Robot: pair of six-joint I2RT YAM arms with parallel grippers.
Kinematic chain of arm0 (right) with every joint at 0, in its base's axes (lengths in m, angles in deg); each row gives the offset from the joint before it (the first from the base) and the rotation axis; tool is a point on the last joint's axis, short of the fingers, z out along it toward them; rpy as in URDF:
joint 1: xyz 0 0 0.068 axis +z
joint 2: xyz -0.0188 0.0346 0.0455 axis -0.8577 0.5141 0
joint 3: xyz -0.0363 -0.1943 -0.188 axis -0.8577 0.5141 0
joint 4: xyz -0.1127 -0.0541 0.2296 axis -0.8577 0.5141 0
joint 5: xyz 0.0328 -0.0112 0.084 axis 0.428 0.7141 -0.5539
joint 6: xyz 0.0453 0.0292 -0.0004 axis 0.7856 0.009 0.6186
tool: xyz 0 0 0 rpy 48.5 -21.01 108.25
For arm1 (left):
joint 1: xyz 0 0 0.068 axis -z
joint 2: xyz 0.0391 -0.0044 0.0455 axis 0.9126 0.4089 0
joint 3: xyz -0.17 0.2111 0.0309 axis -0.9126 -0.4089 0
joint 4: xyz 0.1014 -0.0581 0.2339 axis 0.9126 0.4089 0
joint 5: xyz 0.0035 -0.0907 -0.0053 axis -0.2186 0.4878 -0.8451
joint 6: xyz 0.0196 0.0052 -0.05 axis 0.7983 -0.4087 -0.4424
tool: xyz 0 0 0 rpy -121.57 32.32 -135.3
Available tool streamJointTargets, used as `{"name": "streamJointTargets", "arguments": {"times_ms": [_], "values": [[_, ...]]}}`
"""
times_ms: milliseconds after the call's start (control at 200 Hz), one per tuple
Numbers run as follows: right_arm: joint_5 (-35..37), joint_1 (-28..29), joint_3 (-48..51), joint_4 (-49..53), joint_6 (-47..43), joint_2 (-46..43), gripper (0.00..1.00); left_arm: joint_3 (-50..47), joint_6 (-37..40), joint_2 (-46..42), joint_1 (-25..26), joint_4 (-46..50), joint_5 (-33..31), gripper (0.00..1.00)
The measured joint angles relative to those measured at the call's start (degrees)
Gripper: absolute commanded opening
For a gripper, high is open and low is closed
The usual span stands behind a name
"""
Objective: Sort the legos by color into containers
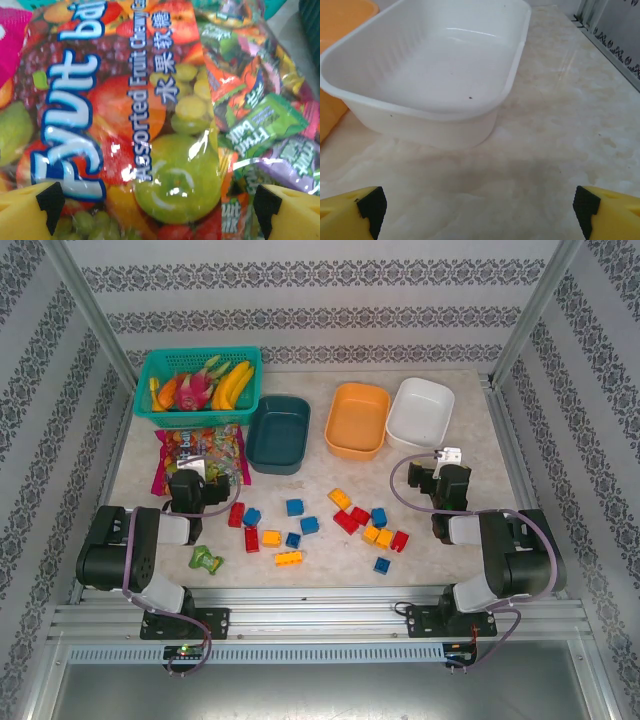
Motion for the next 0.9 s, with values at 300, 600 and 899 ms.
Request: {"name": "streamJointTargets", "arguments": {"times_ms": [300, 600, 899], "values": [[-0.37, 0.00, -0.02, -2.27, -0.26, 0.02, 0.98, 0.94, 0.22, 0.04, 0.00, -2.89, -0.02, 1.00], [-0.42, 0.00, -0.26, -2.54, -1.05, 0.33, 0.98, 0.94, 0.24, 0.15, 0.04, -3.28, -0.04, 1.00], [-0.42, 0.00, -0.28, -2.54, -1.05, 0.33, 0.98, 0.96, 0.70, 0.15, 0.04, -3.28, 0.02, 1.00]]}}
